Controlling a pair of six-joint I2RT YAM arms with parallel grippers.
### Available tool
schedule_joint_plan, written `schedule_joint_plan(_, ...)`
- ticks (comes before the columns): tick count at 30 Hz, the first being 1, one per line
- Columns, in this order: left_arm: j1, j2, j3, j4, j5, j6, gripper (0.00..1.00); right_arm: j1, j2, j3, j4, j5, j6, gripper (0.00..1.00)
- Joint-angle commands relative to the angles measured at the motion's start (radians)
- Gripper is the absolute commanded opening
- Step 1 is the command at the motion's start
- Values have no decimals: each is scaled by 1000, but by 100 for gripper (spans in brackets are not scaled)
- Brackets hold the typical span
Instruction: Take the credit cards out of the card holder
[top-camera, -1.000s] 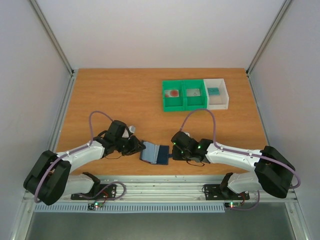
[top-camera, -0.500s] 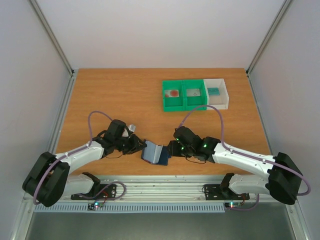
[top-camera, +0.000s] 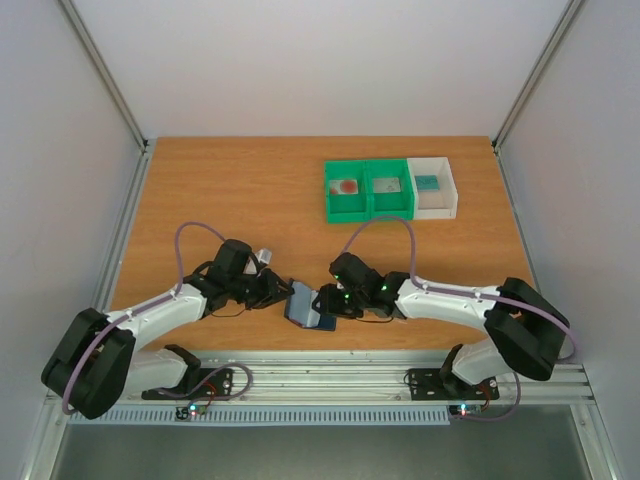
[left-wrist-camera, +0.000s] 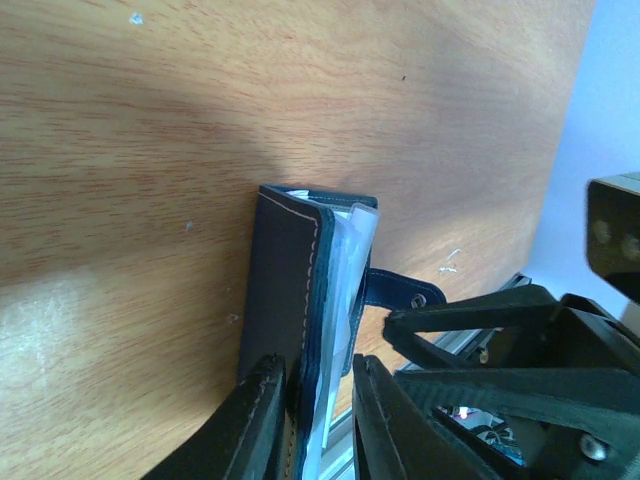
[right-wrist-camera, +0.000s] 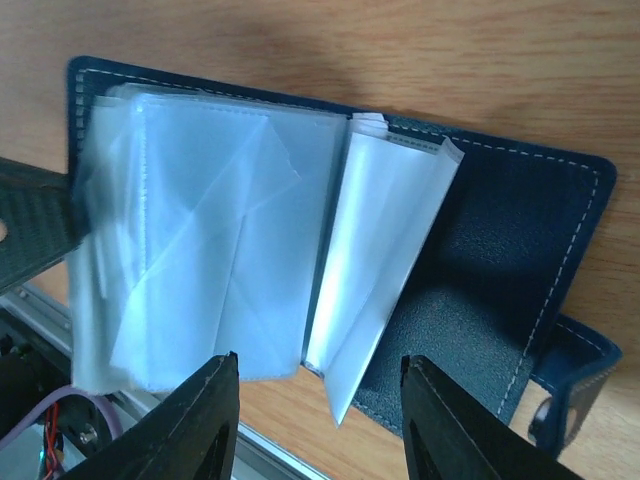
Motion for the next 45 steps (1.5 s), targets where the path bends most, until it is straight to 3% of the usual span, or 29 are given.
schedule_joint_plan(1, -7, -8, -12, 77, 41, -16, 20, -3, 44, 18, 62, -38, 9, 43)
schedule_joint_plan(14, -8, 32, -6, 99, 49, -2, 17, -3, 74, 26, -23, 43, -16, 26)
schedule_joint_plan(21, -8, 39, -5, 99, 62, -3, 16, -2, 29, 66, 28, -65, 25, 46)
schedule_joint_plan(31, -9, 4, -7, 63, 58, -15, 19, -1, 107, 110, 103, -104, 69, 65)
schedule_joint_plan(38, -9, -26, -22, 63, 48, -31, 17, 1, 157, 89, 157, -125, 98, 67)
schedule_joint_plan(45, -9, -43, -29, 63, 42, -38, 15, 1, 183, 47, 216, -155, 139, 60)
